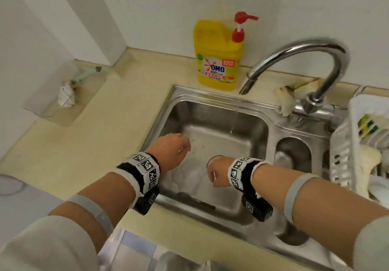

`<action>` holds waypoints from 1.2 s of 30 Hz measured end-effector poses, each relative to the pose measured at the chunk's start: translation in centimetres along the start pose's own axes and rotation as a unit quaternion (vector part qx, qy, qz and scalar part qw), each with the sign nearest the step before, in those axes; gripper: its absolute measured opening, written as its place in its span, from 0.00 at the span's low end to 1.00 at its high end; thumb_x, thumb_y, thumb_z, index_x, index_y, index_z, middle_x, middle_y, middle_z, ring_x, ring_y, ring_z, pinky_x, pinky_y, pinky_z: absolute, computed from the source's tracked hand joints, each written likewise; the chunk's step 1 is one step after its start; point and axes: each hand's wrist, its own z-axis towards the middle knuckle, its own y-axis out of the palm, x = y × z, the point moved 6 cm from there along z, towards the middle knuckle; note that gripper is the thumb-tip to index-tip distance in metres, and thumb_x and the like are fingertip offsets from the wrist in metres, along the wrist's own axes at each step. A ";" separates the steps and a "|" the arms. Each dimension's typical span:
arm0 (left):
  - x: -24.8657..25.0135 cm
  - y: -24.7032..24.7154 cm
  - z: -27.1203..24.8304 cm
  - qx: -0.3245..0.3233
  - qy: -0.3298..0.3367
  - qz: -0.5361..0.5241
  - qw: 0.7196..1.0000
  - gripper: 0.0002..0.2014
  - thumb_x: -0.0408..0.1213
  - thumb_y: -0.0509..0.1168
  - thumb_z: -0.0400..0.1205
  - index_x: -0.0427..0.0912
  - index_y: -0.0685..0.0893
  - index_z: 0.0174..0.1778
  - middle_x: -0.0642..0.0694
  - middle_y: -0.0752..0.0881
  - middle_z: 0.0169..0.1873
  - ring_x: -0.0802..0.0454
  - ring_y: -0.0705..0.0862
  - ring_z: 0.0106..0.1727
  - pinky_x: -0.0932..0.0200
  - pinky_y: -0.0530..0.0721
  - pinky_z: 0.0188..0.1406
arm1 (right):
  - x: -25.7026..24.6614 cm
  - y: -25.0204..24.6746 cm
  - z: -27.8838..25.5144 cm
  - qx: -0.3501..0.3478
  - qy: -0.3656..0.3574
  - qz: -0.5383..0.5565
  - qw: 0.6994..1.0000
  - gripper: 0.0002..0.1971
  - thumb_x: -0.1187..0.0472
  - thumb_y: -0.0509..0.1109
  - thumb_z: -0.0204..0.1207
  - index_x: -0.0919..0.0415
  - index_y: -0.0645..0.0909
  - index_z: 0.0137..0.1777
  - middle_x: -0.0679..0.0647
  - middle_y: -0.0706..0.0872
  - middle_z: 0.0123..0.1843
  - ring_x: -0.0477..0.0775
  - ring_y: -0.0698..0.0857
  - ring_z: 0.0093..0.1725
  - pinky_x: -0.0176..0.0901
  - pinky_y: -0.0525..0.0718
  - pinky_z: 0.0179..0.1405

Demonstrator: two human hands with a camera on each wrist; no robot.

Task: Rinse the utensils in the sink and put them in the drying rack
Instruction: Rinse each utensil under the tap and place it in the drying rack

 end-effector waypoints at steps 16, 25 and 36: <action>-8.3 -1.2 0.0 0.054 0.118 -0.038 0.991 0.09 0.44 0.59 0.85 0.50 0.84 0.54 0.54 0.84 0.48 0.54 0.80 0.48 0.50 0.83 0.52 | -1.5 11.5 10.0 -0.274 0.049 0.174 0.944 0.18 0.55 0.74 0.72 0.55 0.87 0.62 0.57 0.92 0.57 0.60 0.92 0.55 0.49 0.90 0.48; -8.0 -1.1 0.3 0.037 0.122 -0.069 0.989 0.08 0.43 0.60 0.86 0.50 0.84 0.54 0.54 0.84 0.48 0.55 0.81 0.50 0.52 0.83 0.52 | -1.6 10.3 9.4 -0.236 0.024 0.182 0.954 0.03 0.63 0.72 0.71 0.58 0.86 0.43 0.52 0.88 0.38 0.49 0.85 0.36 0.33 0.82 0.29; -3.8 0.7 7.5 -0.081 0.044 -0.156 0.983 0.14 0.45 0.67 0.84 0.53 0.80 0.65 0.52 0.84 0.58 0.54 0.84 0.54 0.56 0.81 0.59 | 4.7 -1.9 -0.2 0.212 0.112 0.396 0.886 0.08 0.65 0.73 0.78 0.50 0.89 0.45 0.49 0.89 0.33 0.41 0.82 0.28 0.33 0.81 0.33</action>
